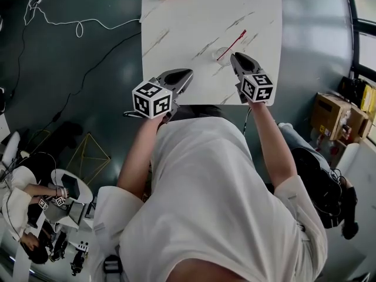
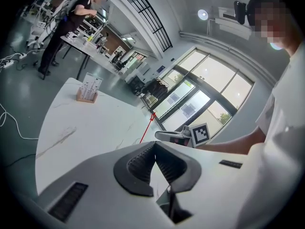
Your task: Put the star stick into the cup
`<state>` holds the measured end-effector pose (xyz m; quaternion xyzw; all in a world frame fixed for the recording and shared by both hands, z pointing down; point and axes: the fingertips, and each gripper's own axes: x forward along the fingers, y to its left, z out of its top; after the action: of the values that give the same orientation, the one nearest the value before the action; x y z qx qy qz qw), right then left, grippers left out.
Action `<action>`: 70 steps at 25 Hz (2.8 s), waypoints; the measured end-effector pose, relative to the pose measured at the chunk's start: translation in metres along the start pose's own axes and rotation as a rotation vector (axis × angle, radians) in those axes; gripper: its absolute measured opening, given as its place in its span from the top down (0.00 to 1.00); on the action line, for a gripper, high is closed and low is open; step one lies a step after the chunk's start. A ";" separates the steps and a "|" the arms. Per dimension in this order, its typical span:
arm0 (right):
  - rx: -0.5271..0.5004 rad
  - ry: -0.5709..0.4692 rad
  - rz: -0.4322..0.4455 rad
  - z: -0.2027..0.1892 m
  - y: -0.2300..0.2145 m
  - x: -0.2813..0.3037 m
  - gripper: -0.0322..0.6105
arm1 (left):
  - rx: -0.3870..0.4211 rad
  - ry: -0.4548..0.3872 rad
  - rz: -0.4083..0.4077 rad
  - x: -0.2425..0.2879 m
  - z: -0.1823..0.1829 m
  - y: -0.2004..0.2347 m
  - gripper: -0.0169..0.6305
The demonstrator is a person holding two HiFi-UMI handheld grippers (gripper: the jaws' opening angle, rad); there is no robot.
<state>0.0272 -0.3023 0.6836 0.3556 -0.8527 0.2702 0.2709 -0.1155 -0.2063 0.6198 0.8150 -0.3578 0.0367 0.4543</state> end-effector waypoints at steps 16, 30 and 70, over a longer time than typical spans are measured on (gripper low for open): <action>-0.018 -0.096 0.009 0.008 0.026 -0.054 0.90 | 0.076 0.048 -0.052 -0.004 -0.012 -0.028 0.95; -0.083 -0.126 0.109 -0.012 0.018 -0.122 0.90 | 0.112 -0.043 0.059 0.000 -0.028 -0.083 0.95; -0.110 -0.403 0.169 -0.038 0.035 -0.306 0.91 | 0.169 -0.263 0.254 -0.076 -0.117 -0.209 0.95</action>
<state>0.1950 -0.1153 0.5007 0.3145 -0.9298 0.1687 0.0903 -0.0115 -0.0056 0.5100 0.7963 -0.5097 0.0170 0.3254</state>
